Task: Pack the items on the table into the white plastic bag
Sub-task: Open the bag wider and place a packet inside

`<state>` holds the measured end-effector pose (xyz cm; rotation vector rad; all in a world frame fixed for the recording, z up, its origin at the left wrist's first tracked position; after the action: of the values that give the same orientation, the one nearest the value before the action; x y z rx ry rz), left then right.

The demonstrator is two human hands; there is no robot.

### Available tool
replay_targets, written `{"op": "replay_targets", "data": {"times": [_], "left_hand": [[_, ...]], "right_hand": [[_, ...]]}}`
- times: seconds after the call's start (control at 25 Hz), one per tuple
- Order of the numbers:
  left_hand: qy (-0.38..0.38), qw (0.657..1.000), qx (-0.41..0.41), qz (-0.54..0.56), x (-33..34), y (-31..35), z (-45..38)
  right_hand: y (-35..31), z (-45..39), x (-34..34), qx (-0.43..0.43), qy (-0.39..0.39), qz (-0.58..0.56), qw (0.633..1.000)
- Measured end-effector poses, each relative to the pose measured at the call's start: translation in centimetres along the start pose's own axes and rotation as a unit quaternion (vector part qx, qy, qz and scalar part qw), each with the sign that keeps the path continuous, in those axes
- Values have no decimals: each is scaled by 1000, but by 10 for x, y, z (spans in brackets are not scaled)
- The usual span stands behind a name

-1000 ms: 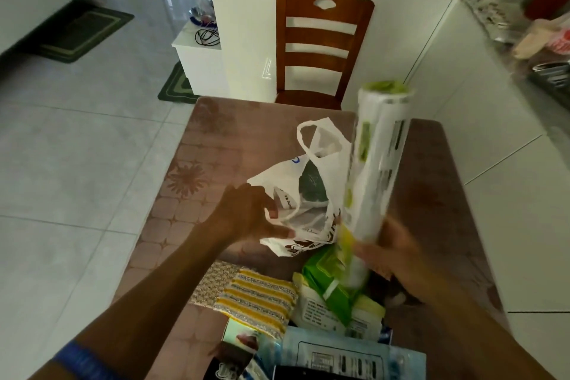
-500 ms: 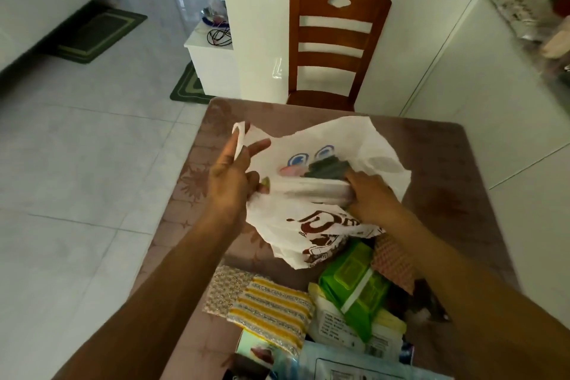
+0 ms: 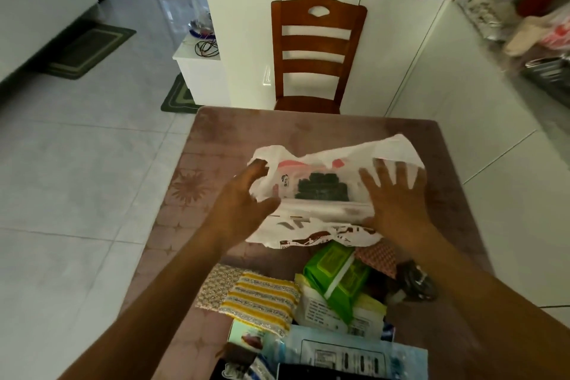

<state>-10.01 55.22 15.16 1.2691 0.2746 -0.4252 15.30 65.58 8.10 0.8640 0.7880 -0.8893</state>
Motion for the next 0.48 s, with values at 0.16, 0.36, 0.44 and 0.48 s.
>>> {"op": "replay_targets", "data": {"times": [0.16, 0.36, 0.44, 0.48], "left_hand": [[22, 986, 49, 156, 13, 0, 19], [88, 975, 67, 191, 11, 0, 27], [103, 975, 58, 187, 11, -1, 26], [105, 976, 57, 185, 11, -1, 25]], "right_hand": [[44, 25, -7, 18, 92, -68, 993], [-25, 111, -13, -161, 317, -197, 914], [-74, 110, 31, -278, 170, -125, 937], [-85, 100, 56, -291, 69, -92, 950]]}}
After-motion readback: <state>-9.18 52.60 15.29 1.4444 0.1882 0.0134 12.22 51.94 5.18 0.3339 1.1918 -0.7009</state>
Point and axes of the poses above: each hand's wrist, its own z-axis away from the middle knuckle, its own x-axis out of the palm, y = z × x, the point moved 6 cm from there along -z, towards the middle knuckle, and after that the axes turned 13 degrees about -y, right-handed, at the moved point
